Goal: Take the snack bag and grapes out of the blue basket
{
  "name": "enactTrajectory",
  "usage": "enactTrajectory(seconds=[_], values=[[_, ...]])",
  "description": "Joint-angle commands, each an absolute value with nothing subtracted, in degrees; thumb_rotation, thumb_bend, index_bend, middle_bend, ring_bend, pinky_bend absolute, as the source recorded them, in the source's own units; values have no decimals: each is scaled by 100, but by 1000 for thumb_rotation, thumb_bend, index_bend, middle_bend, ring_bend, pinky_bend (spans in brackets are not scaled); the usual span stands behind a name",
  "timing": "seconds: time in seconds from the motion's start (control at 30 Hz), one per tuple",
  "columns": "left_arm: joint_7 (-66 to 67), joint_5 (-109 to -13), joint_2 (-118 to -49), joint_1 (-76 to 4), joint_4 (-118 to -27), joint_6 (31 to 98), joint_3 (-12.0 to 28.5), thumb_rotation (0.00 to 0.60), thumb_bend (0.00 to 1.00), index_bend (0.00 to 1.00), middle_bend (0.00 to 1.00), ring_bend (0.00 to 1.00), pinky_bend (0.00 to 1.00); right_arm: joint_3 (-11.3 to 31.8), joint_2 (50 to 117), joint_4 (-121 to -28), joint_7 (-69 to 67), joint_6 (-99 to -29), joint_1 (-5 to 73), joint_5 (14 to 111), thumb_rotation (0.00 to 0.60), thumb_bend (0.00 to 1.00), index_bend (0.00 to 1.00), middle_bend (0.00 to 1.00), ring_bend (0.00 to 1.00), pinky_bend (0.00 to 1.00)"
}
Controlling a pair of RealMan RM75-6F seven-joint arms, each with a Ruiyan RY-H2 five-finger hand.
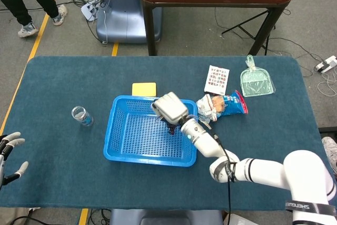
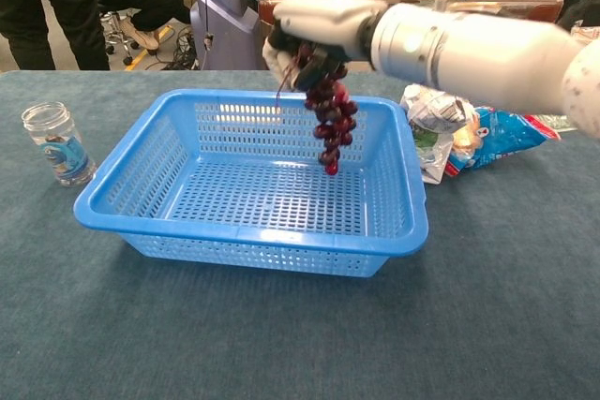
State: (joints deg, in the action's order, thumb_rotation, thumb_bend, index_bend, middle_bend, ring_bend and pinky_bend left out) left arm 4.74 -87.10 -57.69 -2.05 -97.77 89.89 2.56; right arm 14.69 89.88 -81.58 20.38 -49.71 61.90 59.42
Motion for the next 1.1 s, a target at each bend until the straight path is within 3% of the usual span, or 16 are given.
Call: enactTrajectory(seconds=[0.03, 0.27, 0.47, 0.57, 0.73, 0.87, 1.1], values=[[489, -8726, -5766, -219, -9799, 8978, 261, 600, 274, 361, 213, 164, 245, 1706, 8384, -8671, 1830, -5385, 5879, 6096, 600, 743, 646, 529, 530, 862], [551, -8788, -5785, -271, -9850, 8932, 262, 600, 274, 361, 213, 164, 245, 1867, 7515, -8950, 1808, -5721, 5477, 6001, 600, 728, 646, 529, 530, 862], [565, -8823, -5819, -285, -9860, 8921, 250, 600, 274, 361, 212, 164, 245, 1769, 7360, -8562, 2035, -5509, 5388, 5536, 600, 692, 645, 473, 521, 847], [569, -8844, -5832, -283, -9860, 8921, 236, 600, 274, 362, 212, 164, 245, 1680, 7426, -8314, 2123, -5172, 5443, 5206, 600, 637, 534, 373, 445, 751], [571, -8822, -5822, -276, -9842, 8909, 229, 600, 274, 362, 212, 164, 245, 1626, 7422, -8197, 2029, -4747, 5499, 4910, 600, 514, 35, 89, 157, 432], [561, -8801, -5820, -288, -9823, 8886, 237, 600, 274, 362, 212, 164, 245, 1644, 7290, -8297, 1829, -4803, 5413, 5067, 600, 486, 0, 0, 39, 304], [512, -8799, -5811, -322, -9784, 8855, 256, 600, 274, 362, 212, 164, 245, 1416, 6684, -9091, 1826, -5747, 4744, 5656, 600, 484, 0, 56, 47, 297]])
